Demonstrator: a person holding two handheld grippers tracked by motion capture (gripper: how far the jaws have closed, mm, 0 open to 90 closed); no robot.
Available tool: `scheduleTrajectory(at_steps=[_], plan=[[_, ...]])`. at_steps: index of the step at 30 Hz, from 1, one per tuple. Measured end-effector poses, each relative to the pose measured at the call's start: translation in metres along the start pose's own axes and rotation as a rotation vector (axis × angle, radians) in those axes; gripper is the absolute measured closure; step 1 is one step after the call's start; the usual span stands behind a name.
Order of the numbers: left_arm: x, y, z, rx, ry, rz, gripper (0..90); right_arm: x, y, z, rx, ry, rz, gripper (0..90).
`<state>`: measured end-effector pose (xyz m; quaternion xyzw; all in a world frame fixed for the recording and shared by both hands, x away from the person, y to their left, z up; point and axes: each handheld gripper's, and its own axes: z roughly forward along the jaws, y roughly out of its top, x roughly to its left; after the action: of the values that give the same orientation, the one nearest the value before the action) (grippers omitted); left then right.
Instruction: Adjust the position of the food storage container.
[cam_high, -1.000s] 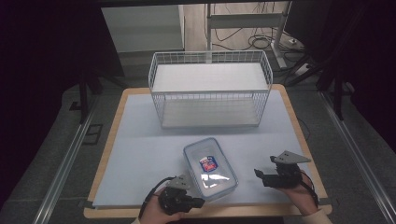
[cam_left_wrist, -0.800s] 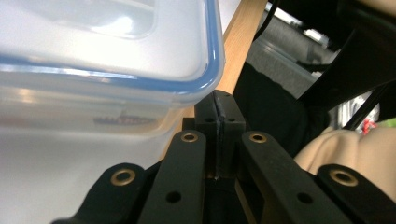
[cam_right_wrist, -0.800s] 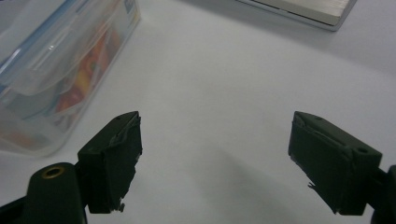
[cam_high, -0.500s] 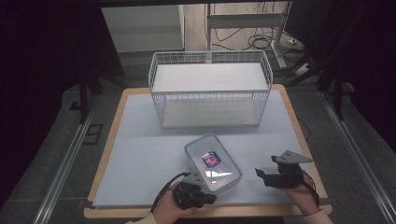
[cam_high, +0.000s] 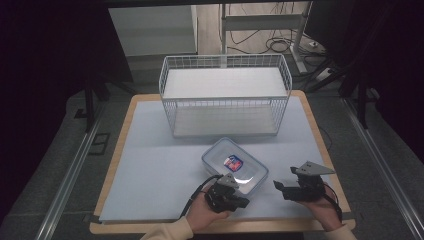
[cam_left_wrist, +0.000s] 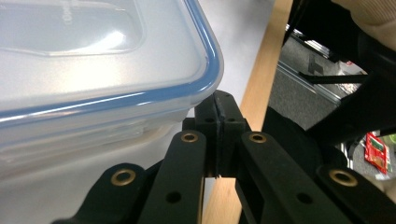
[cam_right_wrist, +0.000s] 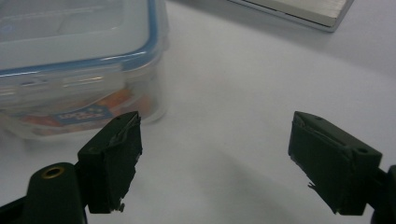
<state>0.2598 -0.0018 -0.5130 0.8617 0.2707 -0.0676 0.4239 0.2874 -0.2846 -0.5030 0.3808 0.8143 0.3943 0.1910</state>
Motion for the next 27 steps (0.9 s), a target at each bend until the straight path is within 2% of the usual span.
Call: scheduleTrajectory(at_steps=[7,13,15,17,19,21,22,24,27], plan=[[0.002,0.011,0.013,-0.001,0.010,-0.005,90.0,0.000,0.000,0.000,0.000,0.000,-0.001,17.5],[0.002,0.015,0.017,-0.003,0.017,-0.008,89.9,-0.001,0.000,0.000,0.001,0.001,0.000,17.6],[0.002,0.014,0.013,-0.006,0.009,-0.003,89.9,-0.001,0.000,0.000,-0.001,0.001,0.002,17.9],[0.000,0.006,0.000,-0.013,0.007,0.006,89.6,-0.001,0.000,-0.001,-0.002,0.002,0.004,18.5],[0.000,-0.003,-0.014,-0.029,0.010,-0.003,89.5,0.000,0.001,-0.003,-0.005,0.009,0.007,20.2],[0.002,-0.013,-0.030,-0.034,0.027,-0.006,89.1,0.002,0.001,-0.005,-0.009,0.016,0.002,22.3],[0.002,-0.013,-0.030,-0.034,0.027,-0.006,89.0,0.002,0.001,-0.005,-0.009,0.016,0.002,22.3],[0.009,-0.029,-0.056,-0.071,0.074,-0.030,88.7,0.003,0.001,-0.005,-0.007,0.020,-0.002,24.0],[0.019,-0.041,-0.076,-0.106,0.111,-0.074,88.2,0.003,0.001,-0.004,-0.003,0.022,-0.001,24.7]])
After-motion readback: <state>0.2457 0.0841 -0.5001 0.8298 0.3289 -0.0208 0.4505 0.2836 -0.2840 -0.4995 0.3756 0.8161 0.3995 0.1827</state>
